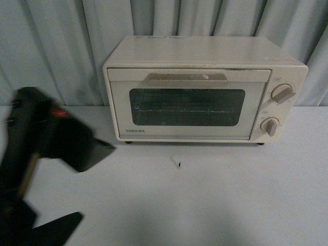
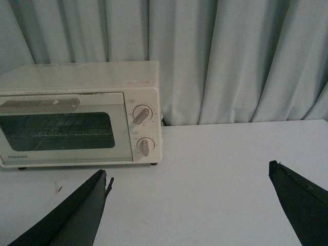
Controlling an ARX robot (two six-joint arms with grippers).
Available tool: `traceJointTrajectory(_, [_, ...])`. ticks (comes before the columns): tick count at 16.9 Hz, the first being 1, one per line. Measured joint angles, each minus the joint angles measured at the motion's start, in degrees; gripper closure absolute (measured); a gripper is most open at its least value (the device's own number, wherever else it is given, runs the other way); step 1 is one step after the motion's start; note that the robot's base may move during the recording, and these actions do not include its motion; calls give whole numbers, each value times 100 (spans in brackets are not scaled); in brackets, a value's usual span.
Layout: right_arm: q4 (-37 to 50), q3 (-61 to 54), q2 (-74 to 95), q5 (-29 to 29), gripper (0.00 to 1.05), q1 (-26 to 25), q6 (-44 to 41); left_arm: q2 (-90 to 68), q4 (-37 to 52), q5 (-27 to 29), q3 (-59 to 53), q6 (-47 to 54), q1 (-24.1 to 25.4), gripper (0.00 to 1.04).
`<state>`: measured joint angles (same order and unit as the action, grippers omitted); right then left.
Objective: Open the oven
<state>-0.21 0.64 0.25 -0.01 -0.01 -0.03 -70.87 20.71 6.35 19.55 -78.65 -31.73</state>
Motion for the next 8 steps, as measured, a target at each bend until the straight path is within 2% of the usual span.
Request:
traceJointTrajectory(4, [0,0,0,0,6,0,0,-2262,1360,258,1025,-684,-673,7])
traceJointTrajectory(8, [0,0,0,0,6,0,0,-3536,1864,308,1637,-905,-741,7])
